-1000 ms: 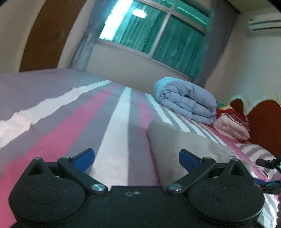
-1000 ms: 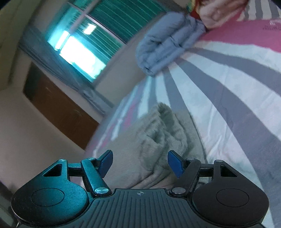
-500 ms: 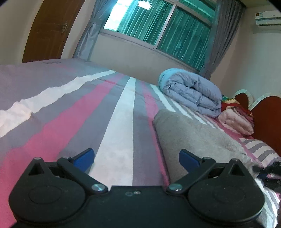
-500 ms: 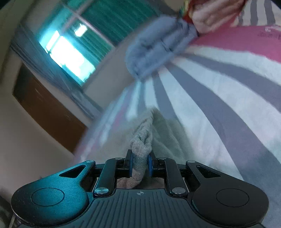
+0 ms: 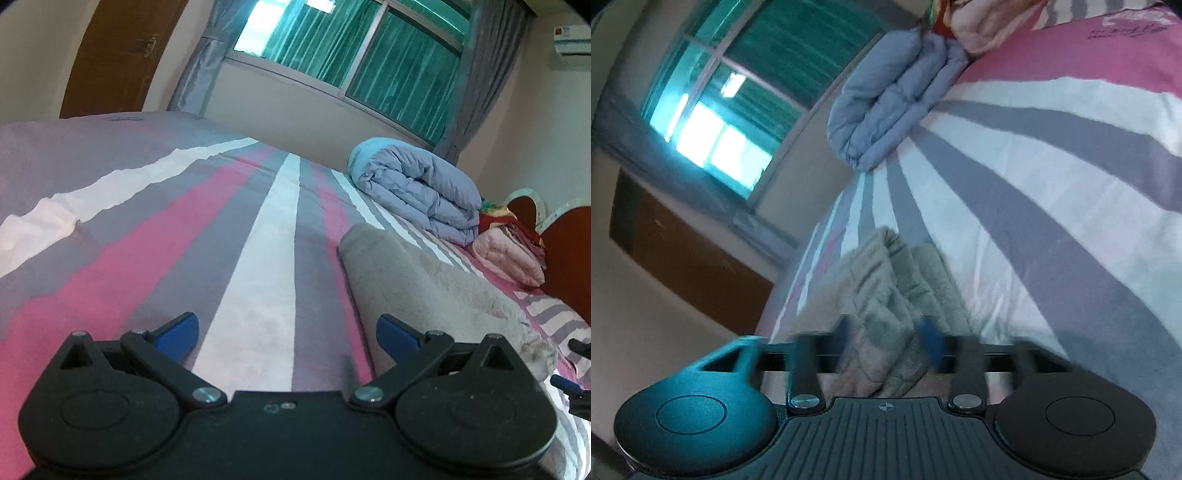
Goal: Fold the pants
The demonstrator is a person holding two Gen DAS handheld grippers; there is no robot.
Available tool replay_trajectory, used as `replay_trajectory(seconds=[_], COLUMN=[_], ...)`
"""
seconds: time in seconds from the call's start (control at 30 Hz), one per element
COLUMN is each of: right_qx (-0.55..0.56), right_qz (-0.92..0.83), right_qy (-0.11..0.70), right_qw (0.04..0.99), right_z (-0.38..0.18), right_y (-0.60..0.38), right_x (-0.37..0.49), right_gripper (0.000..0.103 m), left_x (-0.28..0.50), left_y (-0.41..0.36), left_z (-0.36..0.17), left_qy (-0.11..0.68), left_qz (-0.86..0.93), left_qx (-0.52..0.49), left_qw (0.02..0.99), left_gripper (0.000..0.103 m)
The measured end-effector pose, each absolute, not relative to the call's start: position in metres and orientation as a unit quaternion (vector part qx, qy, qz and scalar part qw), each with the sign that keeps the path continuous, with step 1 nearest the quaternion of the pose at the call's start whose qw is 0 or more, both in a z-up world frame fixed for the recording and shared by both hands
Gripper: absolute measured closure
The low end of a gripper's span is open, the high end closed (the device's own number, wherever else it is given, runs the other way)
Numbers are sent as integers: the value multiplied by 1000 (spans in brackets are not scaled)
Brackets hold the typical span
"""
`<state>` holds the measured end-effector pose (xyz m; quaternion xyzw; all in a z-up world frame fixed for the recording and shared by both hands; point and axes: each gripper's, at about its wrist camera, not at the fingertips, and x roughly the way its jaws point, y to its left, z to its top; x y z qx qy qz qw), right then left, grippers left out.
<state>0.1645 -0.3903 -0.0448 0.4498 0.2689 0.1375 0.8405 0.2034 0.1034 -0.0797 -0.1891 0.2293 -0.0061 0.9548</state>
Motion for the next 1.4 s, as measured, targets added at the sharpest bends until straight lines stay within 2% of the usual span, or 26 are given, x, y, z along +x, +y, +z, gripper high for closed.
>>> replay_trajectory(seconds=[0.2,0.37,0.43,0.47,0.6,0.7,0.87,1.1,1.23,1.27,1.3,1.33,1.37,1.4], right_qx=[496,484,469,458,460,474,475,467,469,460,450,439,428,416], right_qz=[170,151,144,145,161,130,152,151,143,145,145,145,147,150], right_qy=[304,347,353,351,298,324,320,297,289,291,291,291,292,291], right_qw=[795,789,797,804,821,808,806,819,822,826,832,837,843,849], right_z=[-60,-68,-63,-58,-47,-73,-65,-60,-52,-49,-46,-43,-39,-34], right_y=[-383,-363,-361,-360,-363,-369,-376,-383,-387,-389,-390,-394,-396,-398], right_x=[172,187,189,187,161,157,154,134,136,139,143,147,152,154], right_gripper=[44,45,60,63,64,65,57,57,55,51,39,35,35,35], left_x=[203,203,204,204,204,205,204,199,192,193,197,202,207,209], left_y=[100,99,97,96,95,95,93,89,91,91,91,92,92,93], left_z=[-78,-78,-79,-80,-80,-80,-80,-78,-66,-63,-61,-60,-60,-59], left_qy=[231,233,237,239,244,247,250,251,226,224,231,246,261,267], left_qz=[-10,-6,-3,-3,-2,-2,-1,-1,-33,-47,-56,-64,-73,-87], left_qx=[-184,-179,-173,-170,-161,-157,-148,-136,-142,-138,-134,-135,-142,-150], left_qw=[955,956,956,956,956,956,957,958,963,964,962,958,952,948], left_gripper=[7,7,7,7,7,6,6,6,7,7,7,10,17,19])
